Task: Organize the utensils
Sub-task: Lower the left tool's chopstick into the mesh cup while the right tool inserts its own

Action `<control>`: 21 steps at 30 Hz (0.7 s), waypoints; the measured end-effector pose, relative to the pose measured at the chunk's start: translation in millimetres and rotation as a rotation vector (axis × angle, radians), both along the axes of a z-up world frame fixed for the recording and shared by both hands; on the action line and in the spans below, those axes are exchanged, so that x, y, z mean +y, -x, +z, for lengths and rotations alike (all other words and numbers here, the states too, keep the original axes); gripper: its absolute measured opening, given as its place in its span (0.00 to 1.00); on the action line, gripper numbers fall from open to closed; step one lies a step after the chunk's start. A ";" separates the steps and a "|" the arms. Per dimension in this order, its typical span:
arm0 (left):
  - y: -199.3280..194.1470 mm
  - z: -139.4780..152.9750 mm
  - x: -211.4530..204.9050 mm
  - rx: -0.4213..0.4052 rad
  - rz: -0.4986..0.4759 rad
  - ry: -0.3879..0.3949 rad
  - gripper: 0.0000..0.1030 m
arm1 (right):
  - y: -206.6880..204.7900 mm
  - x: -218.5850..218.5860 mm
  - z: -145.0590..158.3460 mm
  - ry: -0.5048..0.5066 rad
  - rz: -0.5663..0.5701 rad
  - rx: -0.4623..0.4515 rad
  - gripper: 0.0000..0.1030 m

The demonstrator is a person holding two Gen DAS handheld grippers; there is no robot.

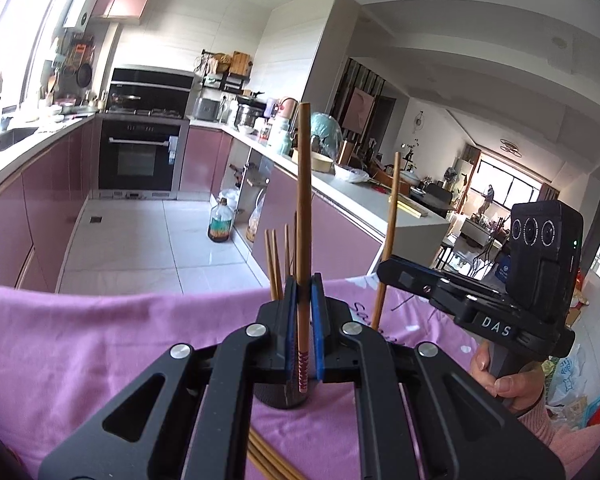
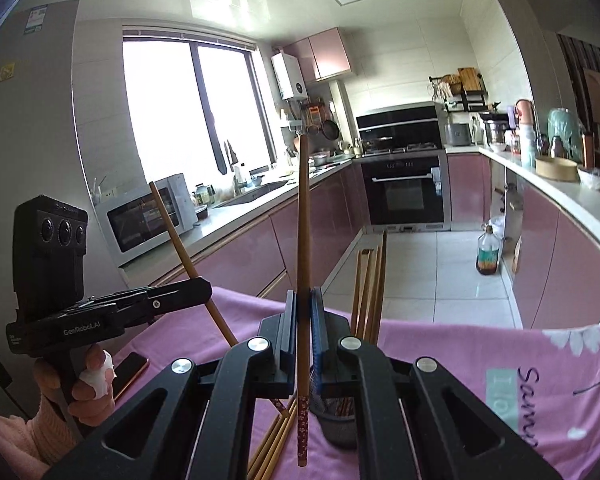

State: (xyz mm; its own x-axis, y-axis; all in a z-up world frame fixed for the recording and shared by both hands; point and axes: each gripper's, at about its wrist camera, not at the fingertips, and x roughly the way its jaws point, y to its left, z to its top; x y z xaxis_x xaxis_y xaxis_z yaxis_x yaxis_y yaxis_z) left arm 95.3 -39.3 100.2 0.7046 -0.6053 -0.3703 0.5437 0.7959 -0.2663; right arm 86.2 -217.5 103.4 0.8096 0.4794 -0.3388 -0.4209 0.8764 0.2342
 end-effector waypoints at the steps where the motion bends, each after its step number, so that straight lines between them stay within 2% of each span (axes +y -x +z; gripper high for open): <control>1: -1.2 3.3 -3.4 -0.008 -0.002 -0.002 0.07 | -0.7 0.6 0.3 0.003 -0.002 -0.003 0.05; 6: -12.1 6.5 -16.0 -0.021 0.004 -0.027 0.07 | -10.9 2.9 2.5 0.015 -0.023 -0.018 0.05; 12: -18.3 -3.3 -28.1 0.000 0.012 -0.072 0.07 | -25.3 6.2 1.0 0.028 -0.056 -0.023 0.05; 21: -24.1 -21.4 -41.9 0.052 -0.005 -0.133 0.07 | -48.0 7.8 -21.2 0.027 -0.089 0.031 0.05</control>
State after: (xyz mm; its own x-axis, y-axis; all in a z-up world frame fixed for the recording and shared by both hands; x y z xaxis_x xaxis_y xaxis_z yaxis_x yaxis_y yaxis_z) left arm 119.4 -81.2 78.8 0.6793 -0.5522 -0.4834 0.5364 0.8231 -0.1865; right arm 134.2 -209.7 82.2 0.8374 0.3964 -0.3764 -0.3342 0.9161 0.2214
